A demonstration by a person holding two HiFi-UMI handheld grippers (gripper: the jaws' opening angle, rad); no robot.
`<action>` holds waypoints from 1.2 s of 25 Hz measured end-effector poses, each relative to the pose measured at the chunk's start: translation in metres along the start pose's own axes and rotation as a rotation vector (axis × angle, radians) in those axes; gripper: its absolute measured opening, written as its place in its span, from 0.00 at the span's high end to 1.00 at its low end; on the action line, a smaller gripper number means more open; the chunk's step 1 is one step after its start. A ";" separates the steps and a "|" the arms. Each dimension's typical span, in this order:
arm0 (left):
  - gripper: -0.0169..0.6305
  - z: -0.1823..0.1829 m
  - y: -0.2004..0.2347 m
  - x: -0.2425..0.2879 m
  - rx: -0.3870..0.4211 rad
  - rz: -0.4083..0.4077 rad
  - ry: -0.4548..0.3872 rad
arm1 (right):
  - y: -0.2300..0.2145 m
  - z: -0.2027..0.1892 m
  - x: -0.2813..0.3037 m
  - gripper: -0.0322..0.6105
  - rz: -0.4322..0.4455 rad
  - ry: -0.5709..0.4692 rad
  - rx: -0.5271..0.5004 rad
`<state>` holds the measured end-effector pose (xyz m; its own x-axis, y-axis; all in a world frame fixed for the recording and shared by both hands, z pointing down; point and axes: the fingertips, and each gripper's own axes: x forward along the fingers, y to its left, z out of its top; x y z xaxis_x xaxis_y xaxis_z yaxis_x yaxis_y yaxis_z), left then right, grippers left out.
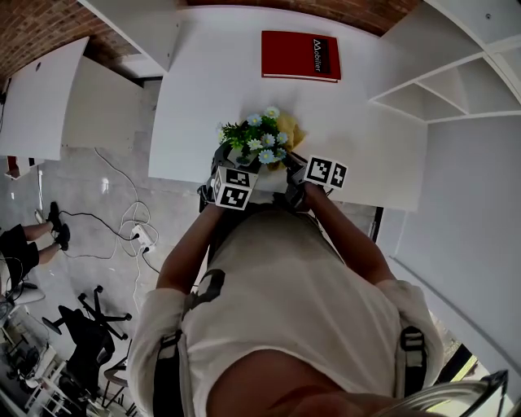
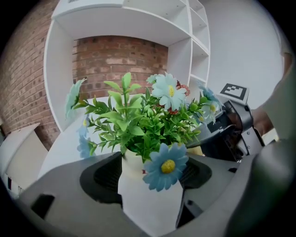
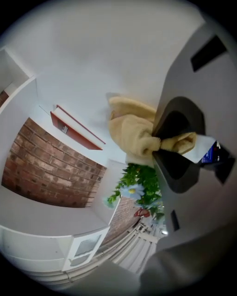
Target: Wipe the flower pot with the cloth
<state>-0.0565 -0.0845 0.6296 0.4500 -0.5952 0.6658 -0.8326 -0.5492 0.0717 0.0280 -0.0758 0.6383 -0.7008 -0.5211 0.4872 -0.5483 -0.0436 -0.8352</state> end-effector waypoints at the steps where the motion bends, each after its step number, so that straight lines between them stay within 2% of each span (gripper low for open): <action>1: 0.42 0.000 0.001 0.000 0.000 0.001 0.000 | -0.005 -0.004 0.003 0.83 -0.020 0.012 -0.012; 13: 0.42 0.005 0.011 0.007 -0.027 0.033 -0.002 | -0.018 -0.001 0.011 0.81 -0.099 0.114 -0.110; 16: 0.42 0.008 0.013 0.009 -0.038 0.043 -0.012 | -0.014 0.023 -0.010 0.81 -0.145 0.094 -0.205; 22: 0.42 0.010 0.020 0.004 -0.019 0.044 -0.010 | 0.004 0.105 -0.075 0.81 -0.255 -0.060 -0.420; 25: 0.42 0.009 0.028 -0.008 -0.046 0.062 -0.009 | -0.002 0.128 -0.102 0.81 -0.324 -0.087 -0.503; 28: 0.42 0.003 0.032 -0.025 -0.052 0.069 0.020 | -0.032 0.120 -0.104 0.79 -0.389 -0.013 -0.588; 29: 0.42 0.000 0.033 -0.030 -0.047 0.074 0.026 | -0.049 0.110 -0.100 0.74 -0.423 0.043 -0.606; 30: 0.42 -0.001 0.035 -0.036 -0.042 0.081 0.030 | -0.068 0.099 -0.099 0.64 -0.463 0.101 -0.612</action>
<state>-0.1019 -0.0818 0.6092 0.3711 -0.6186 0.6925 -0.8791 -0.4743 0.0474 0.1795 -0.1055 0.6214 -0.3606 -0.4833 0.7977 -0.9296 0.2560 -0.2652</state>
